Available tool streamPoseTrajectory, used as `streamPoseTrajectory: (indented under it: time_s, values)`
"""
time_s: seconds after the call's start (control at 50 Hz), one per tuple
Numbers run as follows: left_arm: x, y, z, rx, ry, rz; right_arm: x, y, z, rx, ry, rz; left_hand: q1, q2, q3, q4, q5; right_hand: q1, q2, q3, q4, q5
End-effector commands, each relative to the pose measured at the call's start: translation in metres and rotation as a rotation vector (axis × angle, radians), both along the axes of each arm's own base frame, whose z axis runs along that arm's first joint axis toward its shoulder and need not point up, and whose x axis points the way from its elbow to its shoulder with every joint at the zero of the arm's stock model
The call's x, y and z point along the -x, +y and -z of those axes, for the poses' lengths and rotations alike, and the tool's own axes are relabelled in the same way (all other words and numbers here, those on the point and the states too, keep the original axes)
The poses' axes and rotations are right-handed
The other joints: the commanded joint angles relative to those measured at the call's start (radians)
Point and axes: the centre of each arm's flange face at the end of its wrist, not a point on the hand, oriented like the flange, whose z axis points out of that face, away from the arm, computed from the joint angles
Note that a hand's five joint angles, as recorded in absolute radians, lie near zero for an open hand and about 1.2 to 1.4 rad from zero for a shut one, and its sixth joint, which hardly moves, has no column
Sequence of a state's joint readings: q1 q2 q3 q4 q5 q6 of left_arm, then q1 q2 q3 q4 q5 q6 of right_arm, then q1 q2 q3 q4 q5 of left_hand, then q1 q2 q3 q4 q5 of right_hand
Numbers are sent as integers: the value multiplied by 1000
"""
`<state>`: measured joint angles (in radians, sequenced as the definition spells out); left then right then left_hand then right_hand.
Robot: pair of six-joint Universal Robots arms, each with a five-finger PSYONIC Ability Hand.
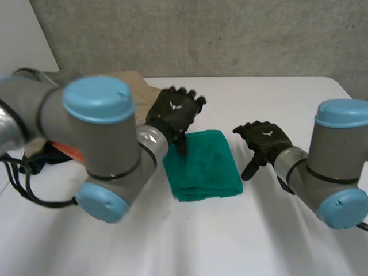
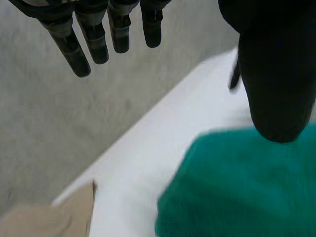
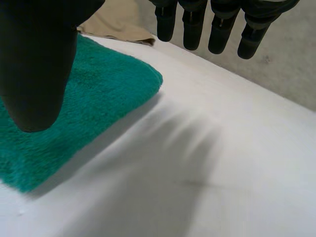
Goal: Fold the laundry.
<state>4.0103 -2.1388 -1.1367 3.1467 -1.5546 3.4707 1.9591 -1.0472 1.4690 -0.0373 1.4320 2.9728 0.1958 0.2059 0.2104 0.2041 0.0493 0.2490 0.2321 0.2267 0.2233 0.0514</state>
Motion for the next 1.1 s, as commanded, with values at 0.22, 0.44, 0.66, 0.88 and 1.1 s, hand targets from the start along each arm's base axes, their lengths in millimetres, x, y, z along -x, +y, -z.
streamPoseTrajectory:
  time_s: [0.22, 0.44, 0.66, 0.88, 1.1]
  values:
    - [-2, 10, -34, -156, 202, 414, 1, 17, 59, -253, -236, -19, 38, 28, 24, 30, 10, 36, 52, 58, 61, 59]
    - [-1, 10, -31, -157, 199, 395, -17, 7, 66, -225, -257, -46, 59, 49, 44, 50, 31, 305, 322, 327, 331, 328]
    - [-2, 8, -27, -165, 195, 379, -29, -21, 53, -173, -359, -22, 82, 72, 68, 74, 54, 1147, 1164, 1170, 1173, 1170]
    - [-4, 7, -26, -166, 194, 372, 30, -127, 31, 16, -410, 208, 88, 78, 74, 80, 60, 1147, 1164, 1170, 1173, 1170]
    - [-3, 1, -27, -151, 200, 345, 113, -227, 26, 217, -404, 442, 88, 78, 74, 80, 60, 1147, 1164, 1170, 1173, 1170]
